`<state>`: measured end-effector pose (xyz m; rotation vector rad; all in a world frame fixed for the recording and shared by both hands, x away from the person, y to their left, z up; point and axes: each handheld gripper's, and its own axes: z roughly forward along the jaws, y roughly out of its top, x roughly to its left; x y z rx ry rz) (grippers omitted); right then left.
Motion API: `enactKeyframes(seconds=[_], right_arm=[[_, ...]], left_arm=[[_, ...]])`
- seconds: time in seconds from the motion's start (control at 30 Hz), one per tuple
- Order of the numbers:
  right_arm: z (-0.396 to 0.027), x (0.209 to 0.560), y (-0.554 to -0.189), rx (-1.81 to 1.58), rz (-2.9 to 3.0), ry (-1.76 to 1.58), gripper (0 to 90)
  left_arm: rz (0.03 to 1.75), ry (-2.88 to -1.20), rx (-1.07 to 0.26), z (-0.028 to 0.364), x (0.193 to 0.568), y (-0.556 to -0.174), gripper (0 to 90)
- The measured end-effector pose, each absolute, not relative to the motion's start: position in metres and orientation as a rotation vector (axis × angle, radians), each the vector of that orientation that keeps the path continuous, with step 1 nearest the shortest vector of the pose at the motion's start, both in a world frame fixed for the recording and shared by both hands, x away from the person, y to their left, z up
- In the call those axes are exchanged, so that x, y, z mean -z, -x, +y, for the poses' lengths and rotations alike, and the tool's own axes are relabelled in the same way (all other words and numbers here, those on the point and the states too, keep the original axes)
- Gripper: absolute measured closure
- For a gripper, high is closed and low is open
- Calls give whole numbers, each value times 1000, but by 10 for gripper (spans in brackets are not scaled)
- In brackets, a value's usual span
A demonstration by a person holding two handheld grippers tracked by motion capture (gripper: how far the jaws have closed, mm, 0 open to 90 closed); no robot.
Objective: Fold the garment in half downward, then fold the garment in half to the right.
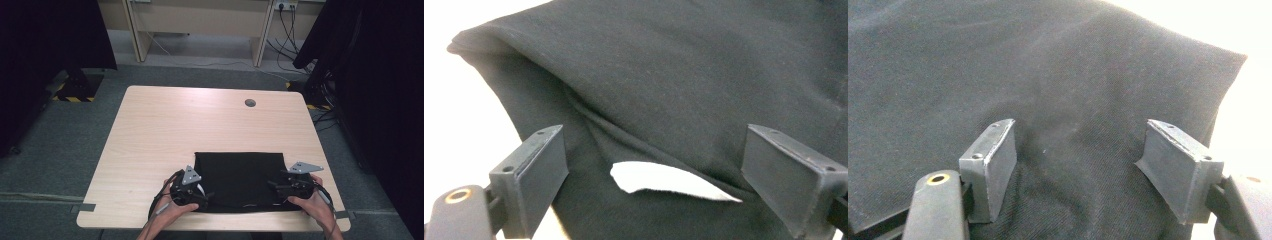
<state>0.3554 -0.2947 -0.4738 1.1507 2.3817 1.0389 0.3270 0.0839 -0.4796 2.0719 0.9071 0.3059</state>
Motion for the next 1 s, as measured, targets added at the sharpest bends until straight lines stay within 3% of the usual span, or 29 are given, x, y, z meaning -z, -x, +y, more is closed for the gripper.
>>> enactKeyframes(seconds=[0.3,0.5,1.0], right_arm=[[-298,474,-356,-1031,2374,-1155,303],[-297,474,-356,-1021,2376,-1154,297],[-295,474,-356,-1011,2374,-1147,286]], left_arm=[[922,-2042,-310,103,466,-311,49],[903,-2128,-277,105,475,-300,37],[905,-2138,-322,78,484,-306,45]])
